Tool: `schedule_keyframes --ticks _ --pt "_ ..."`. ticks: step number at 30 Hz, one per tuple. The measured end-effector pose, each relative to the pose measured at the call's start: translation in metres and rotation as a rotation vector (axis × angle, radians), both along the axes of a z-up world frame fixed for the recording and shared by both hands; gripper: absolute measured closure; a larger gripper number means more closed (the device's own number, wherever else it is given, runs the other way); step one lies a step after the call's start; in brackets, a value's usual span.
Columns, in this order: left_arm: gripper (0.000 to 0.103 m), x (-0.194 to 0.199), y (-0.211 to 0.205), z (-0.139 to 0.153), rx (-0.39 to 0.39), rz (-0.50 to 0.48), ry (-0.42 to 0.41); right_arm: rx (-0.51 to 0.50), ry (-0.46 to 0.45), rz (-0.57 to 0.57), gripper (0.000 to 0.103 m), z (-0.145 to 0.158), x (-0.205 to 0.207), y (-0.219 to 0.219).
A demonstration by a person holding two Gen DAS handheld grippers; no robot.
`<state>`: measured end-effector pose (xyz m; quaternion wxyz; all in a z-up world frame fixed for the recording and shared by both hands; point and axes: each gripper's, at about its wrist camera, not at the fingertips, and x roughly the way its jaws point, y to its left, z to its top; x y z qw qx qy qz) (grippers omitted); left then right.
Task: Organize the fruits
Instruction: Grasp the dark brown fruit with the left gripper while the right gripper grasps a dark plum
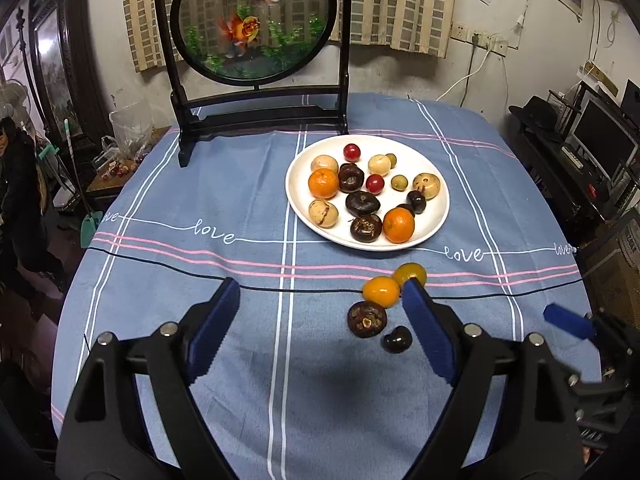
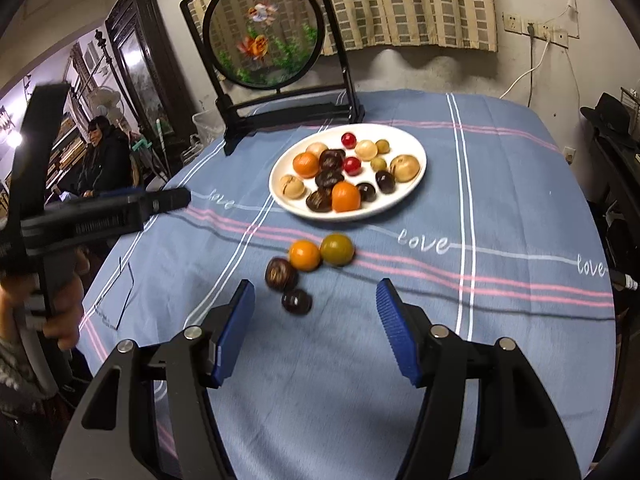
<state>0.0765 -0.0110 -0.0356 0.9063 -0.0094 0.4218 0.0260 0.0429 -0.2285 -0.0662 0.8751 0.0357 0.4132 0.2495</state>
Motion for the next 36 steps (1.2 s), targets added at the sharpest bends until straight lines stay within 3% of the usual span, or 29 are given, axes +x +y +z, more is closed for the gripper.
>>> schedule_keyframes --ticks 8,21,29,31,36 --pt "0.017 0.01 0.0 -0.016 -0.016 -0.029 0.049 -0.032 0.026 0.026 0.039 -0.013 -0.008 0.008" --pt "0.018 0.048 0.019 -0.065 -0.053 -0.021 0.152 -0.083 0.09 0.119 0.039 -0.052 0.02 0.044" --pt "0.036 0.051 0.032 -0.114 -0.094 -0.068 0.235 -0.095 0.102 0.224 0.039 -0.084 0.039 0.073" --pt "0.041 0.049 0.03 -0.122 -0.106 -0.09 0.252 -0.092 0.106 0.235 0.043 -0.09 0.046 0.077" --pt "0.041 0.055 0.013 -0.126 -0.122 -0.164 0.251 -0.093 0.12 0.256 0.054 -0.106 0.062 0.087"
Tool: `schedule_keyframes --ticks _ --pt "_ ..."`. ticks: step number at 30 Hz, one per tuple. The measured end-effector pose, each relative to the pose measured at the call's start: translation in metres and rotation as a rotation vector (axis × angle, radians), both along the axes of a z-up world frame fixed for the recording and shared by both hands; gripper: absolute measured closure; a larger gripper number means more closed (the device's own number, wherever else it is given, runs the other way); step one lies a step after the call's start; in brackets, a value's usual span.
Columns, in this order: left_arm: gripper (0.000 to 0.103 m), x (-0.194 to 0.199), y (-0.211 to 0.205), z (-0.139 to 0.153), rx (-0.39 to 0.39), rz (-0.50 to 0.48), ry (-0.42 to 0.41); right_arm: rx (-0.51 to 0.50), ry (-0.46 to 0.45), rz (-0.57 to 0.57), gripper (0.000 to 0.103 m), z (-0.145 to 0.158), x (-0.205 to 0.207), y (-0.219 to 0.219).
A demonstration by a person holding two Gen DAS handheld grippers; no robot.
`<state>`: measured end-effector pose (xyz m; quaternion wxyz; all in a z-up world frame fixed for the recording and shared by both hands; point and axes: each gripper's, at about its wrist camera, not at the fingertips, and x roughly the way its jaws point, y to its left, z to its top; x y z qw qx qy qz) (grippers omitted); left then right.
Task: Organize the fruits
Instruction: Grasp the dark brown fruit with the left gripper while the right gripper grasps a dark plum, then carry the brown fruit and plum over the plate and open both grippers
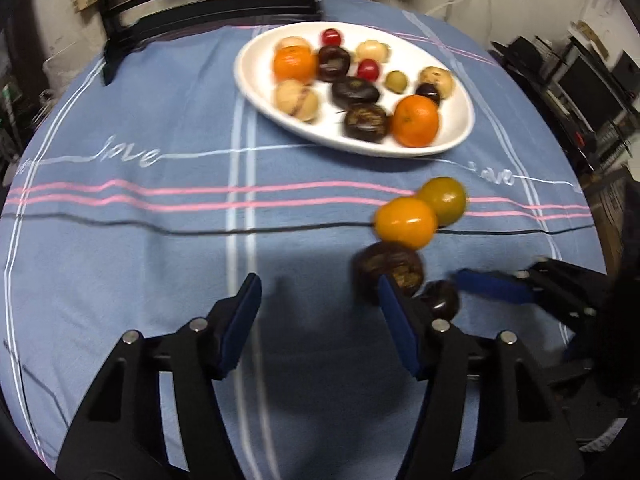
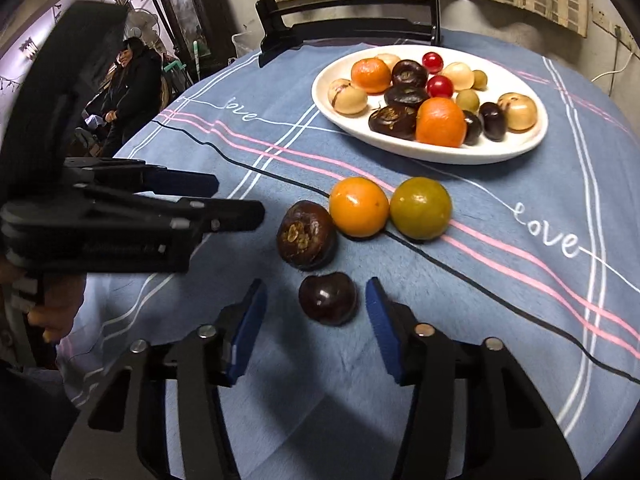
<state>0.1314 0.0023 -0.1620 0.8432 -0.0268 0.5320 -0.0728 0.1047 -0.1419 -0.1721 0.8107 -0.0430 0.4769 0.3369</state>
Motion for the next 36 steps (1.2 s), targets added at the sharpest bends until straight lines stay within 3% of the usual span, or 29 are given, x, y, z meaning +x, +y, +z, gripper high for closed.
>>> schedule_keyframes --ticks 5,14,16,20,28,36 --pt "0.041 0.008 -0.016 -0.001 -0.009 -0.066 0.008 -0.028 -0.004 0.027 0.071 -0.013 0.006 0.007" --pt "0.041 0.011 -0.036 -0.022 -0.042 -0.123 0.068 -0.006 0.022 -0.042 0.072 -0.001 -0.006 -0.028" --pt "0.056 0.015 -0.036 -0.027 -0.062 -0.116 0.077 -0.008 0.024 -0.075 0.072 0.003 -0.01 -0.043" --pt "0.058 0.015 -0.035 -0.027 -0.071 -0.105 0.063 0.011 0.039 -0.142 0.072 0.009 -0.016 -0.065" --pt "0.059 0.008 -0.03 0.005 -0.031 -0.1 -0.004 0.048 -0.001 -0.178 0.072 0.027 -0.011 -0.069" --pt "0.059 0.073 -0.027 0.045 -0.018 -0.102 -0.098 0.09 -0.121 -0.218 0.072 0.067 0.052 -0.072"
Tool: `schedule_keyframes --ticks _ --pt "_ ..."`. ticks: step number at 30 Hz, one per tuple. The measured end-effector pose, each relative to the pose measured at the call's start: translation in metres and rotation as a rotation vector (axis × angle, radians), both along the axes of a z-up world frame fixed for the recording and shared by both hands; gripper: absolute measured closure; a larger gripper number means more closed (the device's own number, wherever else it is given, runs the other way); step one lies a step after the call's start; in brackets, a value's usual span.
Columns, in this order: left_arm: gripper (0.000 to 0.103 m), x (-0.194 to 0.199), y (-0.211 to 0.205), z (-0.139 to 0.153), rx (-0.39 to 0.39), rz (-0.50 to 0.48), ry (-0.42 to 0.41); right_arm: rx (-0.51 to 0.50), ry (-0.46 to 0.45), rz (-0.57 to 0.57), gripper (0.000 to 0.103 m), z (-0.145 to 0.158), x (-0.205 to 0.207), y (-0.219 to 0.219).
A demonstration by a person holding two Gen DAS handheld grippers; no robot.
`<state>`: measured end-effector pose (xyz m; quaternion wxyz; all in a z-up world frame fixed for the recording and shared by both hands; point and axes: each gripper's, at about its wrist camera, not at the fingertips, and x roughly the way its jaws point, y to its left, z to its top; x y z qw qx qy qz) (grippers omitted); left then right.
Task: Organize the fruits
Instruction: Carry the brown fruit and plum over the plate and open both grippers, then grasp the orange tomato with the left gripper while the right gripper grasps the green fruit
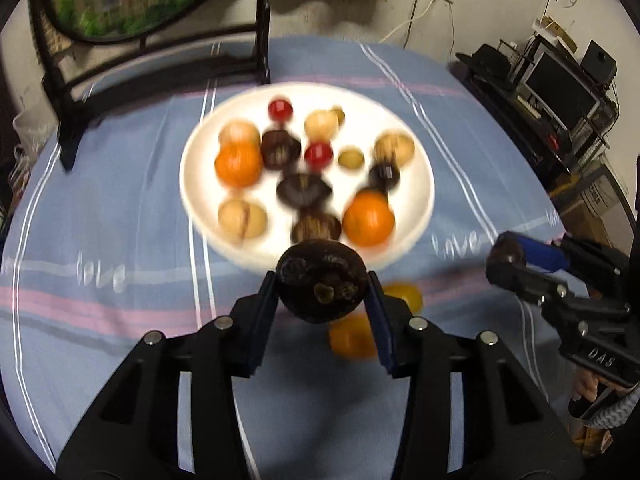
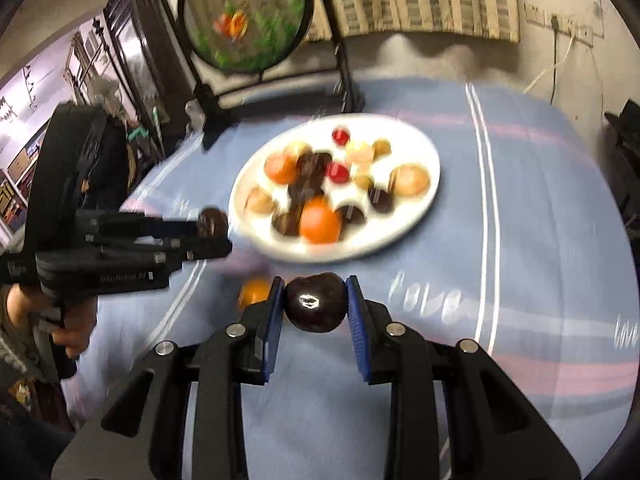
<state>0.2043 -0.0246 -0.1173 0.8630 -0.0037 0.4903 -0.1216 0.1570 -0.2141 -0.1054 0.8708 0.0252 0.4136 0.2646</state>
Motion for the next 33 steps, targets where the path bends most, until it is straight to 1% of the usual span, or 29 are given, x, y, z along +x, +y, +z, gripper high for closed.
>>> schedule_keyframes --ticks 3,6,9,11,12,13,14,15,16,17,18,19,21,25,28,33 --pt "0.059 0.032 -0.004 -0.001 -0.005 0.004 -0.011 -0.003 -0.033 -0.016 0.072 0.006 0.04 0.006" --pt "0.059 0.059 -0.004 -0.007 -0.002 0.005 -0.006 -0.013 -0.041 -0.008 0.072 0.004 0.075 0.017" --pt "0.058 0.078 -0.001 -0.016 -0.003 0.016 0.002 -0.028 -0.031 0.015 0.071 -0.005 0.102 0.029" --pt "0.058 0.085 0.002 -0.02 -0.007 0.027 0.011 -0.026 -0.009 0.027 0.071 -0.013 0.113 0.035" --pt "0.056 0.088 0.005 -0.023 -0.007 0.038 0.014 -0.031 0.01 0.029 0.07 -0.016 0.117 0.037" --pt "0.051 0.088 0.007 -0.024 -0.008 0.043 0.01 -0.047 0.029 0.019 0.07 -0.021 0.121 0.039" --pt "0.049 0.088 0.008 -0.023 -0.007 0.047 0.004 -0.052 0.031 0.012 0.07 -0.022 0.122 0.038" --pt "0.048 0.086 0.01 -0.021 -0.006 0.054 -0.002 -0.052 0.026 0.006 0.07 -0.022 0.121 0.037" --pt "0.047 0.084 0.012 -0.021 -0.007 0.058 -0.002 -0.043 0.019 0.0 0.067 -0.02 0.119 0.035" --pt "0.046 0.082 0.013 -0.02 -0.008 0.062 -0.001 -0.035 0.013 -0.007 0.052 -0.018 0.116 0.032" --pt "0.044 0.078 0.015 -0.018 -0.006 0.071 -0.002 -0.03 0.006 -0.015 0.041 -0.015 0.114 0.03" --pt "0.043 0.076 0.016 -0.017 -0.004 0.076 -0.004 -0.021 -0.021 -0.03 0.037 -0.011 0.107 0.026" --pt "0.043 0.066 0.018 -0.013 -0.006 0.086 -0.006 -0.011 -0.053 -0.03 0.037 -0.003 0.099 0.024" --pt "0.041 0.034 0.017 -0.007 -0.006 0.079 -0.007 0.044 -0.075 -0.059 0.037 0.015 0.072 0.008" --pt "0.041 0.008 0.011 -0.014 -0.001 0.059 0.019 0.049 -0.077 -0.084 0.037 0.019 0.049 -0.005" --pt "0.041 -0.03 -0.006 -0.034 0.008 0.009 0.068 0.043 -0.036 -0.121 0.037 0.011 0.014 -0.026"
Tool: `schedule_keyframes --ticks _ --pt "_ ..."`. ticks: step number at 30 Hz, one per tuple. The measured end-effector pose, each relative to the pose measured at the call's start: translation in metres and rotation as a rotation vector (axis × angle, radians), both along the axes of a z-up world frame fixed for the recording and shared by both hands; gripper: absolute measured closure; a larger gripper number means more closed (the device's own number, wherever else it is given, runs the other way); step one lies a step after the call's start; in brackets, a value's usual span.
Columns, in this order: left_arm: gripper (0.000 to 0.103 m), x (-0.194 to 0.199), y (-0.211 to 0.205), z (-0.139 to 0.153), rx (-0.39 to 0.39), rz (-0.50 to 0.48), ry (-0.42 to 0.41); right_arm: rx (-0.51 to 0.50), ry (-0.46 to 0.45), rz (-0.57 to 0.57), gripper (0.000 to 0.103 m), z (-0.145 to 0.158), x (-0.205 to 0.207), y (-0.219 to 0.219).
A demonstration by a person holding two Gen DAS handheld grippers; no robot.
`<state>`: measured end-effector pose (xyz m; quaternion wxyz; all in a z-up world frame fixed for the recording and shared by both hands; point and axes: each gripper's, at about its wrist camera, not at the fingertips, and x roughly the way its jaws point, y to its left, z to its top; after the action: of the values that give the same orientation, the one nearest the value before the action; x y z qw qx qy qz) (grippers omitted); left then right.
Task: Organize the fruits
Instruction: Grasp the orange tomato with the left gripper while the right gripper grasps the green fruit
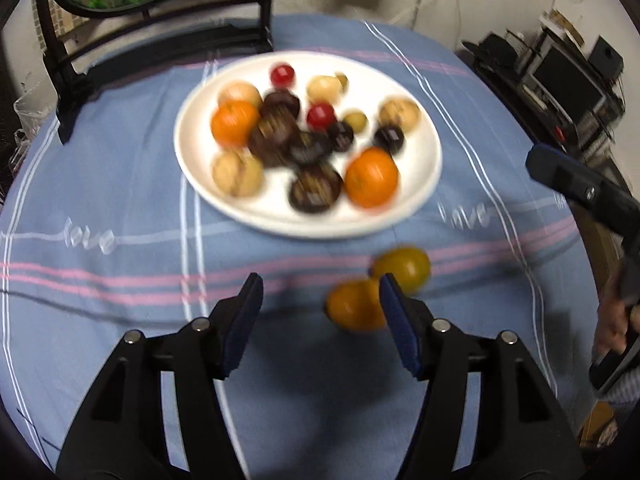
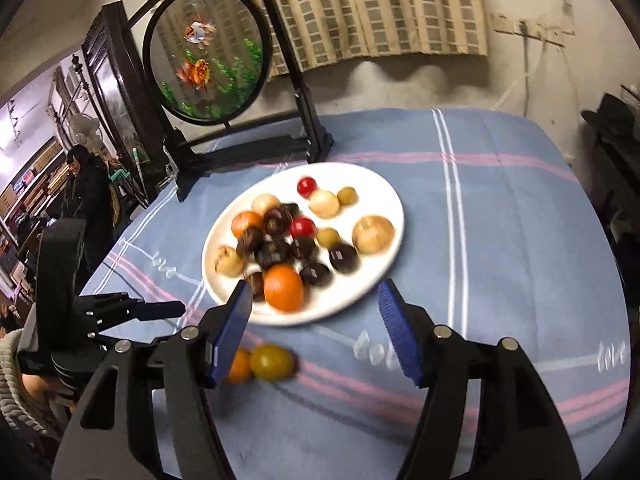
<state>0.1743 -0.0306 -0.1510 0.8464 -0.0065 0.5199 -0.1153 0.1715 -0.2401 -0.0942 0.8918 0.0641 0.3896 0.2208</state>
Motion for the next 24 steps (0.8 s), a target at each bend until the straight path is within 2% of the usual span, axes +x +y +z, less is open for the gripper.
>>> schedule_keyframes --ticks 10,17,18,19,20,24 --pt "0.041 -0.018 -0.02 -0.011 0.021 -0.041 0.017 -0.001 0.075 -0.028 0.037 -0.016 -0.051 -0.021" --pt "0.041 -0.009 -0.031 -0.024 0.087 -0.045 0.007 -0.004 0.1 -0.034 0.037 -0.019 -0.065 -0.024" --pt "0.044 -0.007 -0.032 -0.026 0.09 -0.047 0.009 -0.005 0.103 -0.036 0.037 -0.019 -0.066 -0.025" --pt "0.055 -0.006 -0.034 -0.029 0.091 -0.05 0.009 -0.005 0.105 -0.036 0.037 -0.019 -0.066 -0.025" --pt "0.059 -0.004 -0.034 -0.03 0.085 -0.056 0.012 -0.007 0.105 -0.037 0.037 -0.019 -0.067 -0.026" --pt "0.059 -0.003 -0.038 -0.032 0.105 -0.07 -0.009 -0.013 0.106 -0.035 0.037 -0.02 -0.066 -0.025"
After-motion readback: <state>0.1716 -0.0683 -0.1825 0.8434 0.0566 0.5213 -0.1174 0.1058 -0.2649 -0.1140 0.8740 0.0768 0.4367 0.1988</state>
